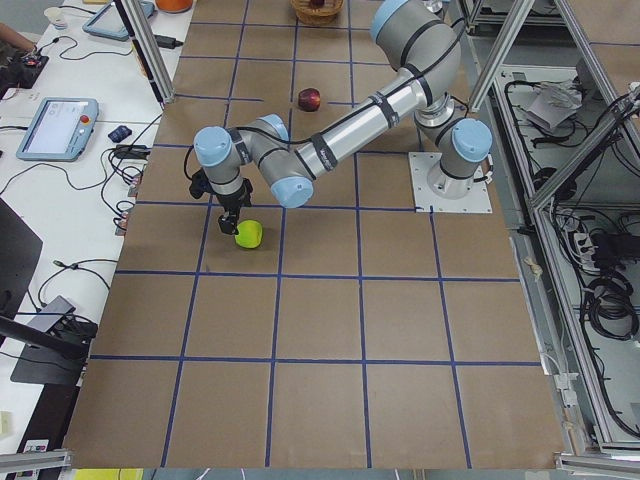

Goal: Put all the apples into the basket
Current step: 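Release the red apple into the basket while left gripper sets dark apple at center, then grasp the green apple with left gripper while right grasps the dark apple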

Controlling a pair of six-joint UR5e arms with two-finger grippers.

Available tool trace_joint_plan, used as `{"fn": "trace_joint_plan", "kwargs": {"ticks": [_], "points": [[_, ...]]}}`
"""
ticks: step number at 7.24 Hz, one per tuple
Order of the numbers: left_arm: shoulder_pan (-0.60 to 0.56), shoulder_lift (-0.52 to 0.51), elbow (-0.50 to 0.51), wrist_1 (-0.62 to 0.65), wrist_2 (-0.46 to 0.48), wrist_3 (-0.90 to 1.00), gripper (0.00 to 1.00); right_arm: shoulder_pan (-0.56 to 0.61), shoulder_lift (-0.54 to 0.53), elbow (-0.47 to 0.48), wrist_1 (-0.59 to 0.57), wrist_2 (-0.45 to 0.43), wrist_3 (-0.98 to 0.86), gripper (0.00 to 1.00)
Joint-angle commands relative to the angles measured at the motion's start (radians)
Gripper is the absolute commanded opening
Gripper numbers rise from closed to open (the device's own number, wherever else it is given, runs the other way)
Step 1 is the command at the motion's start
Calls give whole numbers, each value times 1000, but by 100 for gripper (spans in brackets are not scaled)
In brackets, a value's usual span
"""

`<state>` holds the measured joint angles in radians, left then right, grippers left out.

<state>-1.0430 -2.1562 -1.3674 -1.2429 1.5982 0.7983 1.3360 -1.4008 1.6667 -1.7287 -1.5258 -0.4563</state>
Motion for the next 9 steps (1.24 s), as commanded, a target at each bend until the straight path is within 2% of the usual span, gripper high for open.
{"fn": "trace_joint_plan", "kwargs": {"ticks": [1,3,4,5,6,7,8,9], "points": [[-2,-39,-5,3,-4,-75,100,251,37,-4,-91,126,338,100],[-2,-73,-4,2,-7,-90,100,487,158,5,-286,142,646,100],[-2,-97,-9,2,-30,-100,100,565,227,7,-401,125,754,100],[-2,-114,-4,3,-29,-128,100,606,286,7,-467,122,786,100],[3,-103,10,3,-15,-116,15,611,316,8,-470,119,780,100],[-5,-88,11,-7,-14,-114,0,612,327,25,-465,122,777,100],[-29,-46,16,-51,-6,-119,0,617,341,53,-471,124,771,100],[-78,29,19,-176,-12,-180,0,620,348,60,-479,124,765,100]]}}
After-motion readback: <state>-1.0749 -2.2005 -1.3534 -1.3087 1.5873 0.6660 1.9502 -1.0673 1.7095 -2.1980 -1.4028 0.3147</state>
